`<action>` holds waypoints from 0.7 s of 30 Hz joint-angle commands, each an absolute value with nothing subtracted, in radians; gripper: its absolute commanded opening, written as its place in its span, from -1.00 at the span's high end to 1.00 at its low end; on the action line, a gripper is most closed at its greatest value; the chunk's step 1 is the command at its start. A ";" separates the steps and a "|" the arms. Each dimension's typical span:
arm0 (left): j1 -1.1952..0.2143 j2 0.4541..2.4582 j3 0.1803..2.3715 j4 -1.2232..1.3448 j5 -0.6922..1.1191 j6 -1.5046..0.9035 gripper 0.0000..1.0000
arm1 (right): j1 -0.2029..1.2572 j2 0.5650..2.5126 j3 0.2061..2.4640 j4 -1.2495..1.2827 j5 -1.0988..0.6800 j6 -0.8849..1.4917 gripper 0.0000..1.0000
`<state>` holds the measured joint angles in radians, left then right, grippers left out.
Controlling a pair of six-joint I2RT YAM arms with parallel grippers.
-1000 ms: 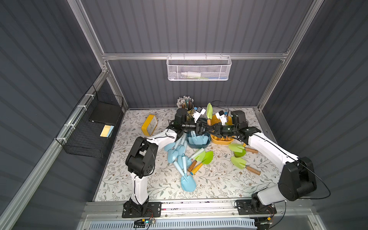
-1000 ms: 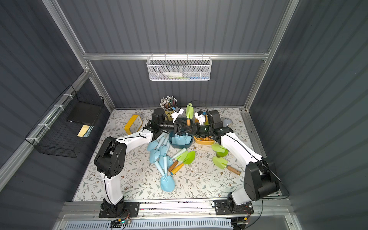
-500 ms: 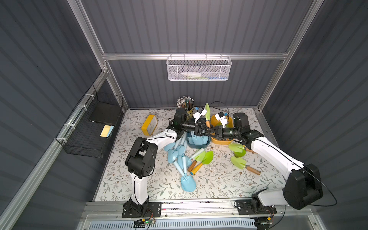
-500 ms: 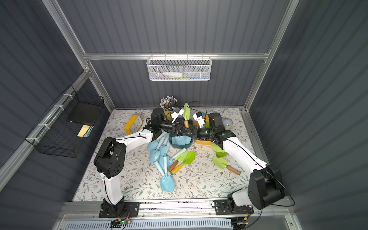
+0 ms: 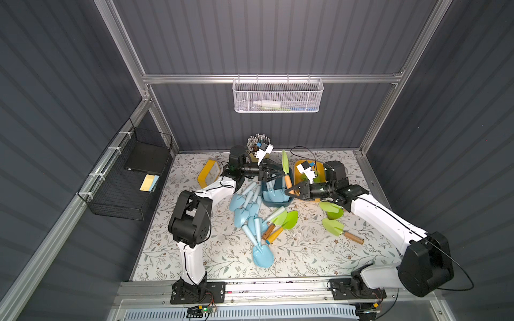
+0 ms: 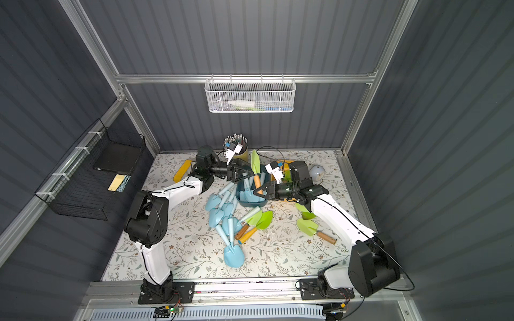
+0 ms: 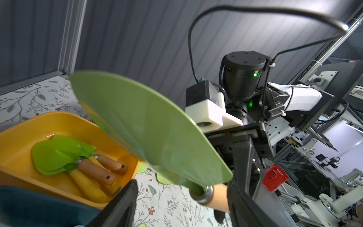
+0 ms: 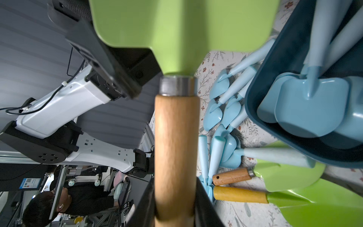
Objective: Sort the small shovels by color and place them into the storage box
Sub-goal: Pick up the shovel from the center of the board.
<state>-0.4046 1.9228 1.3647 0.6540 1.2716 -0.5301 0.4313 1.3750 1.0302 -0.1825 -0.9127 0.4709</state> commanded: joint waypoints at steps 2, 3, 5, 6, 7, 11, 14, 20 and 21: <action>-0.430 1.898 1.359 0.698 1.274 -0.553 -0.47 | 0.436 1.370 1.036 -0.167 -0.943 0.463 0.80; -0.430 1.896 1.354 0.708 1.277 -0.559 -0.47 | 0.436 1.372 1.041 -0.167 -0.943 0.463 0.80; -0.432 1.890 1.350 0.750 1.283 -0.592 -0.47 | 0.435 1.379 1.050 -0.169 -0.943 0.466 0.80; -0.435 1.888 1.350 0.762 1.285 -0.601 -0.46 | 0.436 1.383 1.054 -0.168 -0.942 0.466 0.81; -0.438 1.888 1.350 0.768 1.286 -0.608 -0.46 | 0.435 1.387 1.057 -0.169 -0.942 0.465 0.81; -0.463 1.905 1.350 0.773 1.295 -0.625 -0.44 | 0.440 1.408 1.076 -0.163 -0.937 0.462 0.80; -0.487 1.917 1.350 0.772 1.298 -0.630 -0.41 | 0.443 1.427 1.110 -0.161 -0.934 0.459 0.80; -0.497 1.924 1.350 0.817 1.294 -0.675 -0.33 | 0.453 1.467 1.173 -0.177 -0.931 0.431 0.81; -0.497 1.926 1.350 0.849 1.293 -0.702 -0.30 | 0.457 1.475 1.180 -0.179 -0.931 0.427 0.81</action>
